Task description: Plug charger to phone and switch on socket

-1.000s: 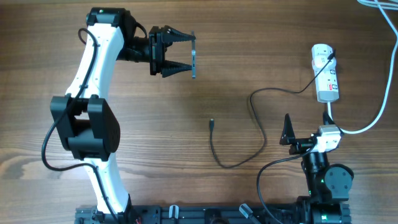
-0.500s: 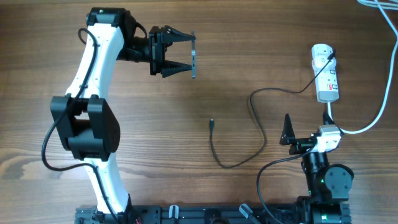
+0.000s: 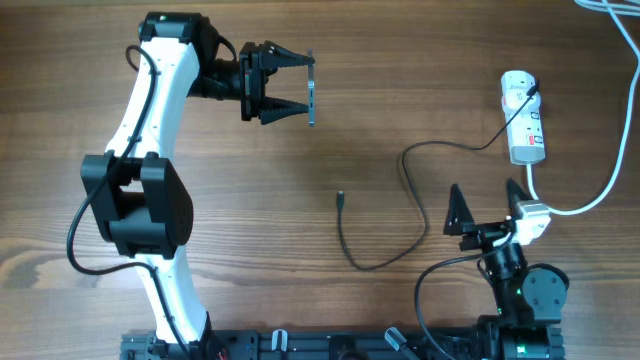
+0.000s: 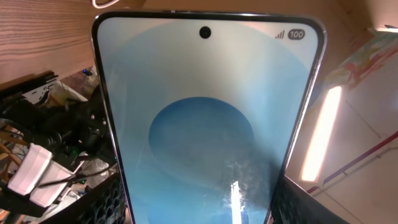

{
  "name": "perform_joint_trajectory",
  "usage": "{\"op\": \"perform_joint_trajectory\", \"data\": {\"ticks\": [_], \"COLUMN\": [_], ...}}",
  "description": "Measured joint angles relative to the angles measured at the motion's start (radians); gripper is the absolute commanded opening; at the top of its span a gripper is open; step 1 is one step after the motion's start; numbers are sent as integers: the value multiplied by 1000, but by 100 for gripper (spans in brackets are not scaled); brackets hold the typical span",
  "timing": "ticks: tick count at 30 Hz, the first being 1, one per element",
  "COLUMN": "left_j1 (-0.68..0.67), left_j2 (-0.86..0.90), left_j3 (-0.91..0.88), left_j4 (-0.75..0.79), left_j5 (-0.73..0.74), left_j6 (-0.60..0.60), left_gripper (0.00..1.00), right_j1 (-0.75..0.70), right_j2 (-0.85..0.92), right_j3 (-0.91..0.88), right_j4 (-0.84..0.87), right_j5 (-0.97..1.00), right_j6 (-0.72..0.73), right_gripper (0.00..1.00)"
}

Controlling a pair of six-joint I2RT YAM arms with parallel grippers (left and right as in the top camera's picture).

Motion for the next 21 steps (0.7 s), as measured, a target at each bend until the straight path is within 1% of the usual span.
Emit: {"op": "perform_joint_trajectory", "data": {"ticks": [2, 3, 4, 5, 6, 7, 8, 9, 10, 11, 12, 15, 16, 17, 18, 19, 20, 21], "left_j1": [0, 0, 0, 0, 0, 0, 0, 0, 0, 0, 0, 0, 0, 0, 0, 0, 0, 0], "left_j2": [0, 0, 0, 0, 0, 0, 0, 0, 0, 0, 0, -1, -2, -2, -2, -2, -2, -2], "left_j3": [0, 0, 0, 0, 0, 0, 0, 0, 0, 0, 0, -1, -1, -1, -1, -1, -1, -1], "left_j4": [0, 0, 0, 0, 0, -2, -3, -3, -3, -3, -3, 0, -5, -4, -2, -3, -3, -3], "left_j5": [0, 0, 0, 0, 1, 2, 4, 4, 4, 4, 4, 7, 7, 8, 8, 8, 8, 8], "left_j6": [0, 0, 0, 0, 0, 0, 0, 0, 0, 0, 0, 0, 0, 0, 0, 0, 0, 0], "left_gripper": [61, 61, 61, 61, 61, 61, 61, 61, 61, 61, 61, 60, 57, 57, 57, 57, 57, 57], "right_j1": [0, 0, 0, 1, 0, 1, 1, 1, 1, 1, 1, 1, 1, 1, 1, 1, 1, 1], "right_j2": [0, 0, 0, 1, 9, 7, 5, 6, 17, 48, 84, 318, 379, 468, 552, 626, 663, 708], "right_j3": [0, 0, 0, 0, -1, 6, 17, 27, 69, 139, 220, 512, 583, 669, 737, 779, 787, 788], "right_j4": [0, 1, 12, 85, 163, 244, 258, 254, 219, 217, 113, -179, -263, -323, -350, -340, -321, -301], "right_j5": [-37, -56, -73, -144, -189, -238, -279, -307, -367, -379, -402, -488, -504, -523, -550, -591, -615, -652], "right_j6": [283, 457, 570, 730, 755, 772, 784, 779, 719, 700, 646, 454, 420, 380, 358, 363, 386, 436], "right_gripper": [100, 100, 100, 100, 100, 100, 100, 100, 100, 100, 100, 100, 100, 100, 100, 100, 100, 87]}}
